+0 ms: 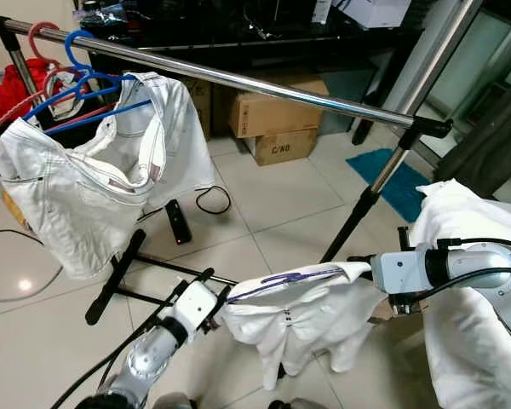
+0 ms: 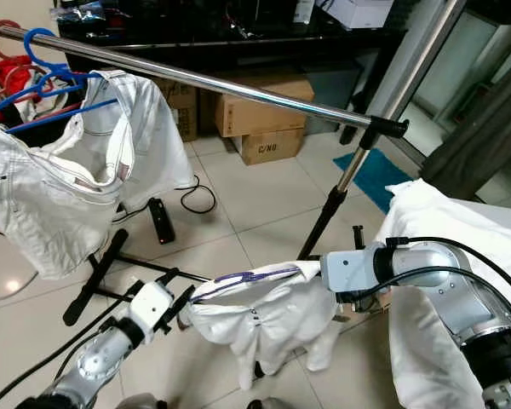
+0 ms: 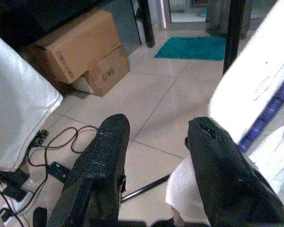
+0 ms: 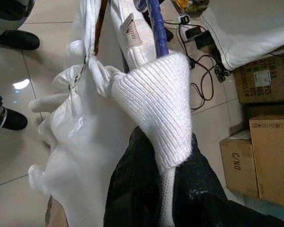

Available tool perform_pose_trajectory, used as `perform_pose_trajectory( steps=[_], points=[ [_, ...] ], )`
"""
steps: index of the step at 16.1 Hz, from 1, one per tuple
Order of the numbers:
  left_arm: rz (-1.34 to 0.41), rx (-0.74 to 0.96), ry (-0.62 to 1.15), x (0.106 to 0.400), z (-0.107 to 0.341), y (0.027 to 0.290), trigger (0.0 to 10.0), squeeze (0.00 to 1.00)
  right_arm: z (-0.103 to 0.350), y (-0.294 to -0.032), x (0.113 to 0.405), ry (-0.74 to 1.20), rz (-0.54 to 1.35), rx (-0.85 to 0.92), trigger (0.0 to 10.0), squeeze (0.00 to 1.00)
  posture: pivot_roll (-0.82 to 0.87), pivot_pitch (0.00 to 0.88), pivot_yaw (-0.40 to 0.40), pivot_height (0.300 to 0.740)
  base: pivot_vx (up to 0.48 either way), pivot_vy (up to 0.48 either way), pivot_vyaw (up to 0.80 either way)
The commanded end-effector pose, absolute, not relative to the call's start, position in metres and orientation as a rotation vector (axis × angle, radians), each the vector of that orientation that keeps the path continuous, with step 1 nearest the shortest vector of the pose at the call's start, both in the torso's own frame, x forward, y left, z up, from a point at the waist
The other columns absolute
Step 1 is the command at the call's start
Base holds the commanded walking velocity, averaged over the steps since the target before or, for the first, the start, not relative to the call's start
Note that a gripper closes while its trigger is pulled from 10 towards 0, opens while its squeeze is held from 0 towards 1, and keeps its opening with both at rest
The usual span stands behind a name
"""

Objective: Hang hanger

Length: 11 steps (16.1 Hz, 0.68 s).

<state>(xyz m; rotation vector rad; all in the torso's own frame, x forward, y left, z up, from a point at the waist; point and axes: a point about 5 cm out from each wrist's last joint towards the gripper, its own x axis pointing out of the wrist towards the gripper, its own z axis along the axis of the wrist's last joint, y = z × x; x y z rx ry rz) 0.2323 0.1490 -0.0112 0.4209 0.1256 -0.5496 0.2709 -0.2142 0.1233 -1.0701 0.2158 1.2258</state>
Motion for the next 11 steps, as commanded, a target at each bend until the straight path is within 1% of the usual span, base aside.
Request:
perform_pose_trajectory(
  steps=[1,4,11],
  points=[
    [-0.569,0.416,0.103,0.227,-0.012,0.144,10.0,0.0,0.129,-0.216,0.273,0.195,1.2,-1.071,0.0,0.0,0.1,0.037,-0.102,0.74,0.0,0.0,0.0],
    [-0.584,0.412,0.111,0.214,-0.017,0.145,10.0,0.0,0.129,-0.217,0.274,0.194,1.198,-1.073,0.0,0.0,0.1,0.037,-0.105,0.74,0.0,0.0,0.0],
    [-0.578,0.389,0.142,0.204,-0.023,0.144,10.0,0.0,0.13,-0.216,0.275,0.189,1.199,-1.075,0.0,0.0,0.11,0.036,-0.104,0.74,0.0,0.0,0.0]
  ],
)
